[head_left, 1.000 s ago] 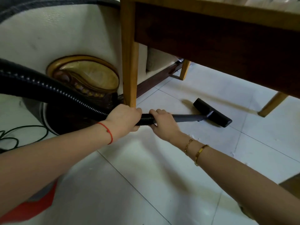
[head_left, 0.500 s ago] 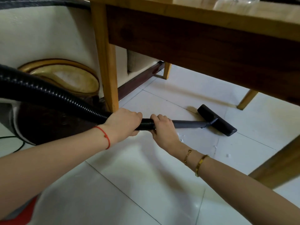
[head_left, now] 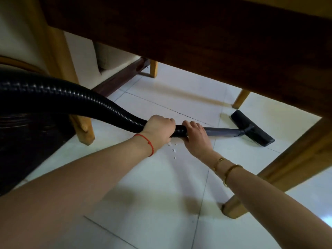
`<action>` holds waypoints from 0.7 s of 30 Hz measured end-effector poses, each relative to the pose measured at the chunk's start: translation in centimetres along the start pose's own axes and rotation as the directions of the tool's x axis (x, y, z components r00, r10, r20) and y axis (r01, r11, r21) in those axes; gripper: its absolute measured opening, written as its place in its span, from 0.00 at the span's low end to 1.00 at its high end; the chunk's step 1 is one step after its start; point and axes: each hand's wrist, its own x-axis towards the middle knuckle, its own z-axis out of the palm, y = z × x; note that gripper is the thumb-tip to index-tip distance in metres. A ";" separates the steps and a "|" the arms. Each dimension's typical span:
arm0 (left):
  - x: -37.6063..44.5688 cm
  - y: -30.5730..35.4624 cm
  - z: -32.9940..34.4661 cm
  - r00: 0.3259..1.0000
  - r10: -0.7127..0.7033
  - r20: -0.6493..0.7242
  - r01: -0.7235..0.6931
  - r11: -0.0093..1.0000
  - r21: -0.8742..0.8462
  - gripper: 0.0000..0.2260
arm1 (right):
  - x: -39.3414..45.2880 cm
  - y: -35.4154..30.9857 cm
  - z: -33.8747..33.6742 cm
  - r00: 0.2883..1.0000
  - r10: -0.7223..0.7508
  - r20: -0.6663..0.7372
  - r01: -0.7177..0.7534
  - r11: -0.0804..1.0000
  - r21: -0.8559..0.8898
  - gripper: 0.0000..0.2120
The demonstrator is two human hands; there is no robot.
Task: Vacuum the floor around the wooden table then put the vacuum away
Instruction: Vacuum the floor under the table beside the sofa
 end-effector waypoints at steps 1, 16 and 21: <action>0.7 0.5 0.0 1.000 -0.009 0.014 0.009 1.000 -0.012 0.11 | 0.2 0.7 -0.1 1.000 0.004 0.003 -0.004 1.000 -0.004 0.12; -1.0 -3.5 2.5 0.993 -0.115 0.026 0.113 0.992 0.054 0.11 | 2.8 -3.4 2.6 0.995 -0.091 -0.033 0.092 0.995 0.036 0.12; -5.6 -7.2 2.0 0.976 -0.209 0.067 0.209 0.978 0.011 0.11 | 3.6 -9.1 2.4 0.983 -0.182 0.029 0.180 0.981 0.078 0.13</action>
